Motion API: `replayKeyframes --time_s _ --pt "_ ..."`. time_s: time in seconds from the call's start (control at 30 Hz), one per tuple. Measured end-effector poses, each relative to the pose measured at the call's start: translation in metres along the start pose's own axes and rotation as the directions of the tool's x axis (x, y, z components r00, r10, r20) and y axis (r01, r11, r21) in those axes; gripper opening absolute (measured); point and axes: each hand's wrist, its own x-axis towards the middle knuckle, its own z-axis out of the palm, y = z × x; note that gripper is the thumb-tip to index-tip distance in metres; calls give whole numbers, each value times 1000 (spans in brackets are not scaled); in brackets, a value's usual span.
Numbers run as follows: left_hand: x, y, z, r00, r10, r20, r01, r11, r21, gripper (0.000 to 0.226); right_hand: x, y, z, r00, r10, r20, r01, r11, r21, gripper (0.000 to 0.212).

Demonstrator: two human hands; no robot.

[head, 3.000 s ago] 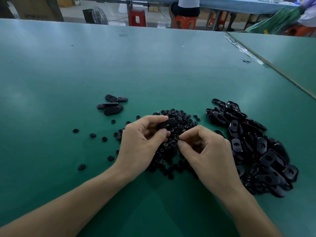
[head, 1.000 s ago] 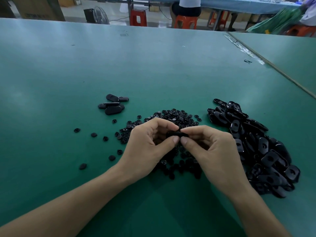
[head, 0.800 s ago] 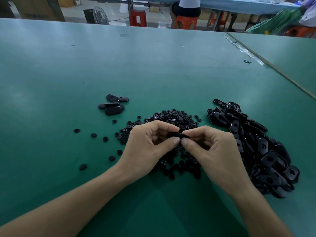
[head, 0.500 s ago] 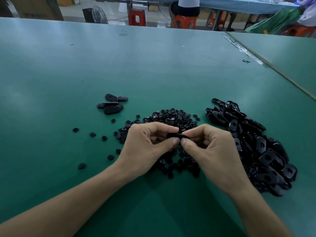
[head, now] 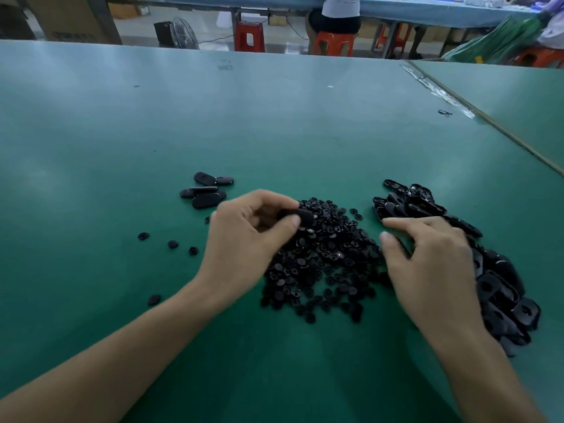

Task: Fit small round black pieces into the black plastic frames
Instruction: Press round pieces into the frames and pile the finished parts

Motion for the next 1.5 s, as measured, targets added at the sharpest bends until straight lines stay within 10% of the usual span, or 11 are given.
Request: replayKeyframes --time_s 0.3,0.77,0.97,1.2,1.5 --pt "50 -10 -60 960 -71 -271 133 967 219 14 -1 4 -5 974 168 149 -112 938 -327 25" --pt "53 -36 -84 939 8 -344 241 698 674 17 1 1 3 999 50 22 -52 990 129 19" --pt "31 4 -36 996 5 -88 33 908 417 12 -5 -13 10 974 -20 226 -108 835 540 25" --pt "-17 15 16 968 -124 220 135 990 -34 10 -10 -26 10 931 -143 336 -201 568 798 35" --pt "-21 -1 16 970 -160 186 199 955 -219 13 -12 -24 12 933 -29 359 -250 664 704 8"
